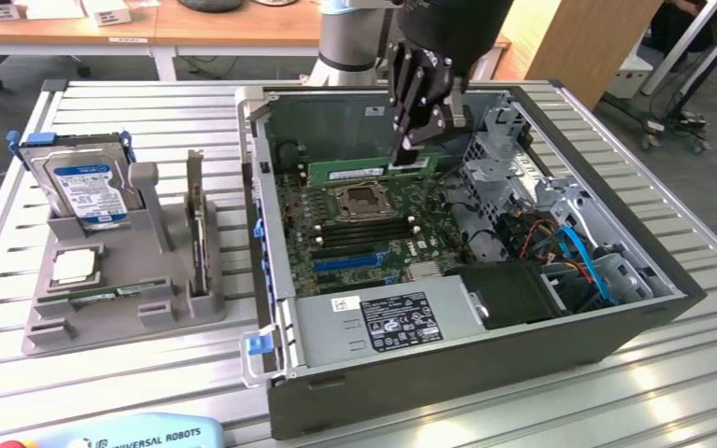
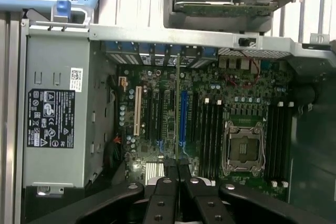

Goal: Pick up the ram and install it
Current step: 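Pick up the ram and move it above insertion slot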

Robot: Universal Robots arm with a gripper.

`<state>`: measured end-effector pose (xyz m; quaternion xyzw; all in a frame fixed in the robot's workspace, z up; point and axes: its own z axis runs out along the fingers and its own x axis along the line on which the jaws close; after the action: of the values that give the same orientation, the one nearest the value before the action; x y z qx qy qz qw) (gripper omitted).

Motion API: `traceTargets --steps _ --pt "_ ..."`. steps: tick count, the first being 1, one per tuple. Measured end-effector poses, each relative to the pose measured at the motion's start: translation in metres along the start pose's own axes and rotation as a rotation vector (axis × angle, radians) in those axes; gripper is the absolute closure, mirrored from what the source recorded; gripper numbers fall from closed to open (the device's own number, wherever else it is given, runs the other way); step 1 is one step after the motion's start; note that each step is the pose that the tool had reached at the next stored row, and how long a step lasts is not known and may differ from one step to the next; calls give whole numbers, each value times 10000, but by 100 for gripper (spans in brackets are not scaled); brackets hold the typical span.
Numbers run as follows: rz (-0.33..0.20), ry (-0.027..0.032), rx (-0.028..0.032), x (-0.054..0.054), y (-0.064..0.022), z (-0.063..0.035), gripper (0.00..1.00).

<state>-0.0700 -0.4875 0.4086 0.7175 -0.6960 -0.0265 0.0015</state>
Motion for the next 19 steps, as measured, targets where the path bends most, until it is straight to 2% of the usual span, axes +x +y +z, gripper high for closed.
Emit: traceTargets --steps 3,9,19 --pt "-1 1 -1 2 -49 -3 88" --pt "-1 0 0 2 -57 -2 88" --pt "0 0 0 9 -291 -12 88"
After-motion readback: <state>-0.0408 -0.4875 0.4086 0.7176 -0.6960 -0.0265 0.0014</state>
